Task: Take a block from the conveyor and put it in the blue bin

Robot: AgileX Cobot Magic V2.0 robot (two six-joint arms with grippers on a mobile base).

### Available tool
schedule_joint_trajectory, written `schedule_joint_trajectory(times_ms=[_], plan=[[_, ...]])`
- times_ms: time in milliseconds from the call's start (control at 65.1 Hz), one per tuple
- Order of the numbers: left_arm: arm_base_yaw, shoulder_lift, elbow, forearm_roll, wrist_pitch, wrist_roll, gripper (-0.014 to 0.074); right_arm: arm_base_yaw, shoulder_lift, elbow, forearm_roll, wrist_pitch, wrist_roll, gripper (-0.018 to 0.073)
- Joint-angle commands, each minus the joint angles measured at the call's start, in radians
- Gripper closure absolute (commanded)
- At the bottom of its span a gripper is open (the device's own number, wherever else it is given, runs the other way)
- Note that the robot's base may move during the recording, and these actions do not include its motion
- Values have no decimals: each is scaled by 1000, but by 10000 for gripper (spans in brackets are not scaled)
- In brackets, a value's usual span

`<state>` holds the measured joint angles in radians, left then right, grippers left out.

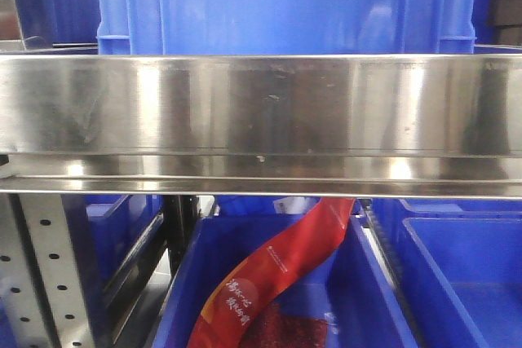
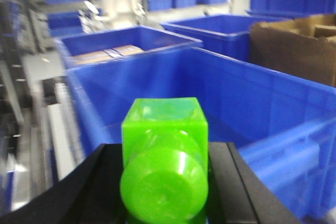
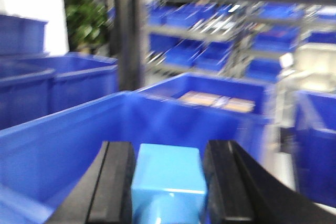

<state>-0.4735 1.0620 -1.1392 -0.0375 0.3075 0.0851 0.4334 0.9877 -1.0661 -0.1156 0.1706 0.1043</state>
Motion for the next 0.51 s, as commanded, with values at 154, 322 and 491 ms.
schedule_joint_trajectory(times_ms=[154,322,491], plan=[[-11,266,-215,-12,-18,5,707,16,231,-155,8,-1,0,720],[-11,402,-304,-63,-20,5,598,16,351,-209,75,-5,0,718],[-11,460,-314,-74,-51,5,306,16,413,-218,91,-5,0,559]])
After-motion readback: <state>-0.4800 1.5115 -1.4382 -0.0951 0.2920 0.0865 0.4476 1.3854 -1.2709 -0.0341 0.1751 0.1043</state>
